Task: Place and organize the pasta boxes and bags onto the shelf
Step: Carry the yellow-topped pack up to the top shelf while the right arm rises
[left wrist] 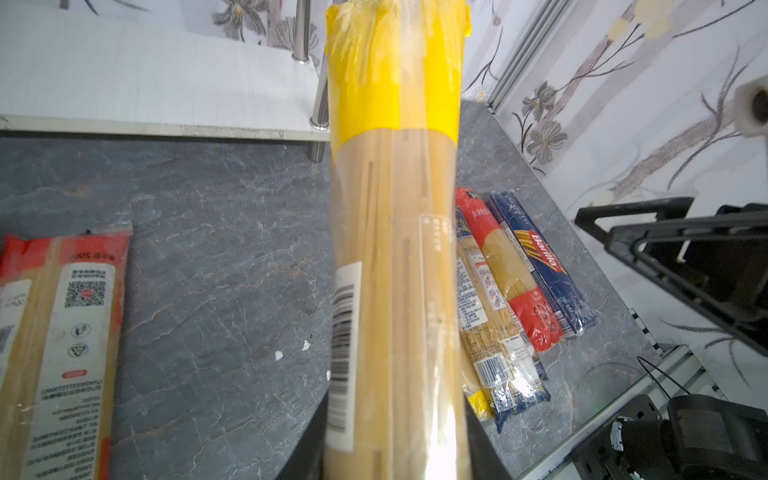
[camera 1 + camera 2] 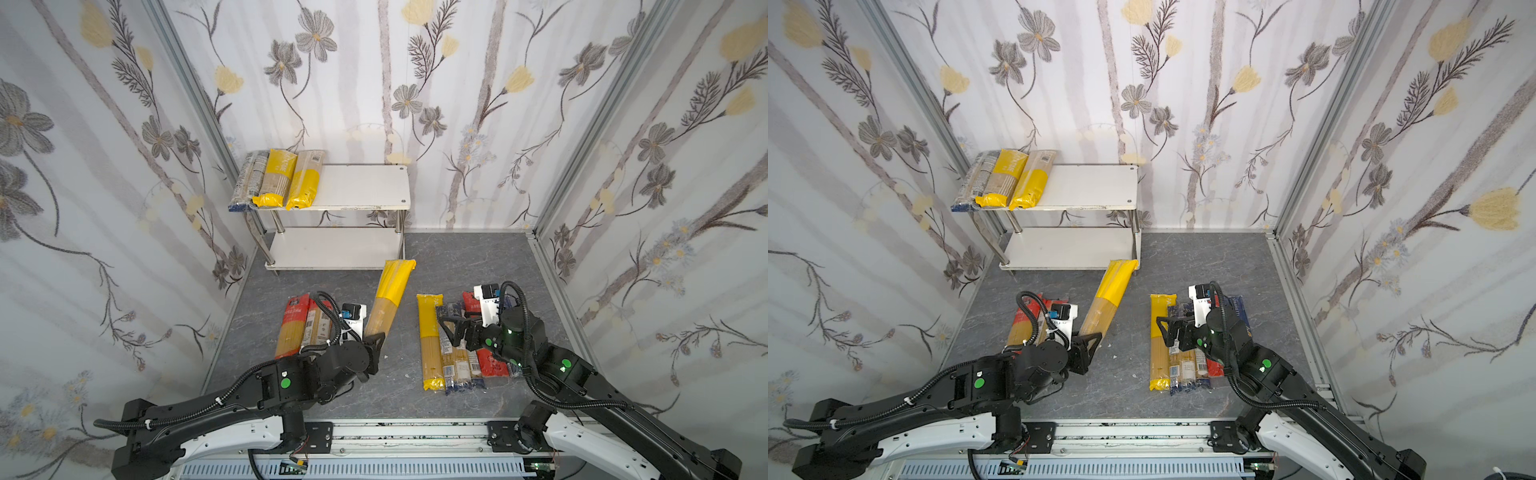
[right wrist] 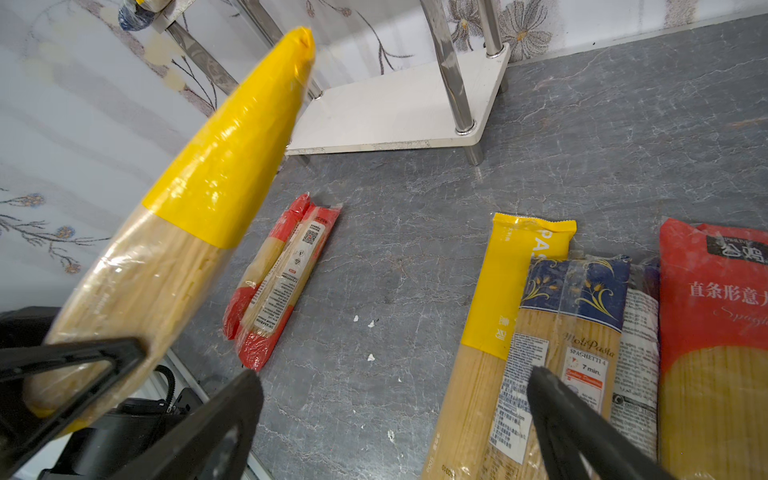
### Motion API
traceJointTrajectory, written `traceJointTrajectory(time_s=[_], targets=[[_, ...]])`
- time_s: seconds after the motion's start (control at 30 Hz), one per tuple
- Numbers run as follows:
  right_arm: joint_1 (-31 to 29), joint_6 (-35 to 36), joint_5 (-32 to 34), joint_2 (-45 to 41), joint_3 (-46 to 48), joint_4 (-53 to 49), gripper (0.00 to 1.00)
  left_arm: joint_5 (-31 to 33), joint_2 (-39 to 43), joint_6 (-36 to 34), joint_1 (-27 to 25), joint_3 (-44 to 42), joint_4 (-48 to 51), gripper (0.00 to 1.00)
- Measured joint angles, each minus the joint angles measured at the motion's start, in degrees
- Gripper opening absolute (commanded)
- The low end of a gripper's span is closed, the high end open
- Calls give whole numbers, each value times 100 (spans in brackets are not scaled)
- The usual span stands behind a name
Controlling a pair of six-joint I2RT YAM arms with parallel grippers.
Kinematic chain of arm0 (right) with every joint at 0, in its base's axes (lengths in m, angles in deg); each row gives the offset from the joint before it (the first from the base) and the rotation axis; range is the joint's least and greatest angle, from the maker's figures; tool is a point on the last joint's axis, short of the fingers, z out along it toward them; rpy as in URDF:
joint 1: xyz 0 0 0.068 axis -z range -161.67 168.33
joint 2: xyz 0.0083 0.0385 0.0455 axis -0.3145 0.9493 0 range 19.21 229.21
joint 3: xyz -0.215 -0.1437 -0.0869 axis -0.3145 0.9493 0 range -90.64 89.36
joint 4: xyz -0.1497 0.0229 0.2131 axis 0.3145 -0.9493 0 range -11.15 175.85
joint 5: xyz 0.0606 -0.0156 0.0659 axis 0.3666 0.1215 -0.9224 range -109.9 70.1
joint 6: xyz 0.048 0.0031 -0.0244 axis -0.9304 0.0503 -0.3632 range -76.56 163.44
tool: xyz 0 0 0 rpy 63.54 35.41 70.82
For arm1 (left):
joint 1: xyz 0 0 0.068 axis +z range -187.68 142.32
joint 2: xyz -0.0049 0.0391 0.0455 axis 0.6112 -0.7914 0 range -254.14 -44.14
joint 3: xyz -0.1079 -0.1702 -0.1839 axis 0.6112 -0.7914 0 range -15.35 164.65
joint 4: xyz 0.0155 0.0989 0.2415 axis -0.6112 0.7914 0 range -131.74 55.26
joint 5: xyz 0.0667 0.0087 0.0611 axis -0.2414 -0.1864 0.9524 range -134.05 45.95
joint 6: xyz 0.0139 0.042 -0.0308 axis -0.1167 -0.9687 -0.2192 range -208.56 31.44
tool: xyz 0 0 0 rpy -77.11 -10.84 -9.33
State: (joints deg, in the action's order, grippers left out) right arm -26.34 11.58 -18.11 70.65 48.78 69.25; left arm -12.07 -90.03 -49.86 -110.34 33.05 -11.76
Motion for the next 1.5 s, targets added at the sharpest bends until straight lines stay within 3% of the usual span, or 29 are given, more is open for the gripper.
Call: traceJointTrajectory(time_s=[0.27,0.5,0.77,1.03,1.5], targets=[[0,85,-140,105,-313,44,100,424,-479,-726,417,1172,195,0],[50,238,-138,179,-595,140,100,249,-1078,-1432,1434,2081,358,0],[273,348,-188,367,-951,173,100,105,-1779,-2326,2472,3742,472,0],[457,623,-442,1005,-1991,136,100,-229,-2734,-2975,3438,4704,474,0],[621,1054,-872,2691,-4354,-94,100,-975,-3960,-3401,4647,5681,520,0]])
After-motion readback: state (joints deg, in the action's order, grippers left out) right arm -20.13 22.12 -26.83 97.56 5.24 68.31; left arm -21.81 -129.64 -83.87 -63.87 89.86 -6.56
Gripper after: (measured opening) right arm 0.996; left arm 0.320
